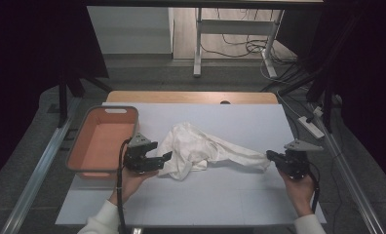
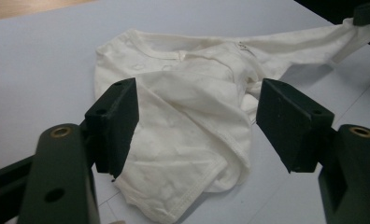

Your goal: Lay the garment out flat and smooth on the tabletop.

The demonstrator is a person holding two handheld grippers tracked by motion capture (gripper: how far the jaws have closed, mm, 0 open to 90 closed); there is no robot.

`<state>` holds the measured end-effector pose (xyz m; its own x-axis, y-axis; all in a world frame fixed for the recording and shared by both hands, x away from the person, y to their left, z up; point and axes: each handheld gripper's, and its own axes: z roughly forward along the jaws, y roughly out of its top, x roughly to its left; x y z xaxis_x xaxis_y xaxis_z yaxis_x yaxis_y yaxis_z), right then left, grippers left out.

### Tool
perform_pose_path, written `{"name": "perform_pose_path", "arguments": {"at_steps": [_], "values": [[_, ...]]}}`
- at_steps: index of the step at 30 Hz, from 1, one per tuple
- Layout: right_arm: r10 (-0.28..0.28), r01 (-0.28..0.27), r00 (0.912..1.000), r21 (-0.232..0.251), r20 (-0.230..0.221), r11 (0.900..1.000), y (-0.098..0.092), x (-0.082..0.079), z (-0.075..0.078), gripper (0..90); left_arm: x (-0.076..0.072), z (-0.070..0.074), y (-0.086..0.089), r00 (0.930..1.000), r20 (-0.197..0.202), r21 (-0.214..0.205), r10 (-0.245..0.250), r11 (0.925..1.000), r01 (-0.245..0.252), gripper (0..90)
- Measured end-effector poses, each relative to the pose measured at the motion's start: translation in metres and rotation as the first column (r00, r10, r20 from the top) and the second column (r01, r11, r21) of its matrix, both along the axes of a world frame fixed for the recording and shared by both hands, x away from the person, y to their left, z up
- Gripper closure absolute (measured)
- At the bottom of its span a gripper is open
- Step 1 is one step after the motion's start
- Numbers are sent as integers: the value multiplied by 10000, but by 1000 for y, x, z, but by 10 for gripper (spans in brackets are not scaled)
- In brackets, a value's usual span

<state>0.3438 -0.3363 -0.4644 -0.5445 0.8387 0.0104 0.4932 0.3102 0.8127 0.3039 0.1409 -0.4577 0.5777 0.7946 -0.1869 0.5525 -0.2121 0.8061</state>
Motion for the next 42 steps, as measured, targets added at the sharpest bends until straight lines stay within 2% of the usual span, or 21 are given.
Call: {"name": "perform_pose_path", "arguments": {"at_steps": [4, 14, 23, 28, 29, 30, 32, 33, 36, 42], "values": [[-235, 236, 9997, 103, -83, 9997, -10, 2, -1, 877, 1, -2, -3, 10000, -58, 65, -55, 10000, 55, 301], [-882, 877, 9959, -289, -176, 9957, -28, 5, -4, 878, 3, -8, -11, 9995, -244, 236, -186, 9995, 192, 301], [-1463, 1461, 9883, -74, -435, 9892, -47, 8, -10, 880, 4, -18, -21, 9976, -548, 506, -430, 9977, 458, 305], [-1532, 1536, 9874, 80, -385, 9881, -51, 7, -9, 870, 5, -22, -28, 9961, -644, 739, -608, 9951, 655, 312], [-1471, 1474, 9890, 128, -159, 9890, -50, 6, -7, 763, 5, -23, -29, 9960, -645, 820, -613, 9944, 665, 313], [-1471, 1474, 9890, 128, -159, 9890, -50, 6, -7, 763, 5, -24, -29, 9959, -669, 869, -609, 9940, 667, 313], [-1370, 1371, 9906, 281, -36, 9902, -47, 5, -3, 617, 6, -26, -31, 9955, -710, 941, -622, 9932, 687, 314], [-1335, 1333, 9910, 318, 71, 9906, -46, 4, -1, 580, 6, -27, -31, 9953, -740, 990, -618, 9927, 690, 314], [-967, 953, 9948, 448, 317, 9944, -36, 1, 4, 515, 8, -32, -33, 9949, -820, 1098, -586, 9917, 675, 331], [-442, 433, 9980, 199, 458, 9989, -23, -1, 4, 493, 11, -37, -34, 9946, -909, 1261, -505, 9901, 618, 341]]}}
